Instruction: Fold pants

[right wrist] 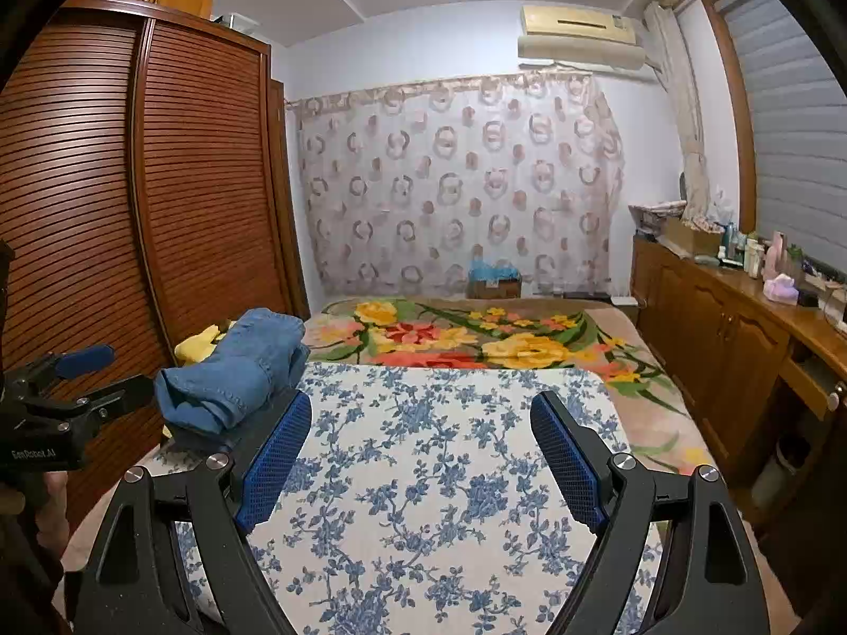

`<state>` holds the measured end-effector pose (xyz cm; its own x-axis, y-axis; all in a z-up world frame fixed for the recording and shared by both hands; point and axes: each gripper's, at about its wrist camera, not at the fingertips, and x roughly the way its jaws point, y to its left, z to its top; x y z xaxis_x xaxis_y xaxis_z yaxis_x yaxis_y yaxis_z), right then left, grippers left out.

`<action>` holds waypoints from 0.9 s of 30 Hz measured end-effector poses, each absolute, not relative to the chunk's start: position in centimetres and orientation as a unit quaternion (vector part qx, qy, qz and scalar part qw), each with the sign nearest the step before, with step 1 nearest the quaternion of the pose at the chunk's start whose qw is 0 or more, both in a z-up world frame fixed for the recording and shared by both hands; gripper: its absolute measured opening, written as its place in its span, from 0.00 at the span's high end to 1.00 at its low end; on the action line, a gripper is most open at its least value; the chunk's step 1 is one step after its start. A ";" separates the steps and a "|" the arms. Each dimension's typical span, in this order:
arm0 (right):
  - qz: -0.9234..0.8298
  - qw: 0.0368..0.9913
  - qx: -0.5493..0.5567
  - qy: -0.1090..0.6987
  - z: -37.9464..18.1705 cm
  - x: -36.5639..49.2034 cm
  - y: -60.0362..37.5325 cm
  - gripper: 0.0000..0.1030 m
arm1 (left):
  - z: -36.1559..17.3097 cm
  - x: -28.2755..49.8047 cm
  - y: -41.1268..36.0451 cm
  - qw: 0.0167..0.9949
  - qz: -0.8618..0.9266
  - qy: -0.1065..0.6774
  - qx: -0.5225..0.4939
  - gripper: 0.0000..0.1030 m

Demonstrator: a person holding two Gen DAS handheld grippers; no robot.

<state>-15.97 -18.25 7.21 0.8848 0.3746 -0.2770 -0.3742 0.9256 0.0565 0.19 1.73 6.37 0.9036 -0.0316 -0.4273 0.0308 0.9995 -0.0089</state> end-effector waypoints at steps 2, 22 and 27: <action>0.193 0.971 -0.001 0.141 7.1 -15.9 -18.2 0.16 | 6.4 0.1 1.9 0.976 -0.015 0.218 -0.003 0.00; 0.196 0.970 -0.003 0.144 6.7 -15.4 -18.6 0.16 | 6.3 -0.1 2.1 0.976 -0.012 0.219 -0.006 0.00; 0.196 0.970 -0.003 0.144 6.7 -15.4 -18.7 0.16 | 6.3 -0.1 2.2 0.975 -0.012 0.220 -0.006 0.00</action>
<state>-15.37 -18.67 6.71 0.8814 0.3797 -0.2810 -0.3815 0.9230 0.0505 -0.12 2.15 6.30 0.9032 -0.0252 -0.4285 0.0198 0.9997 -0.0171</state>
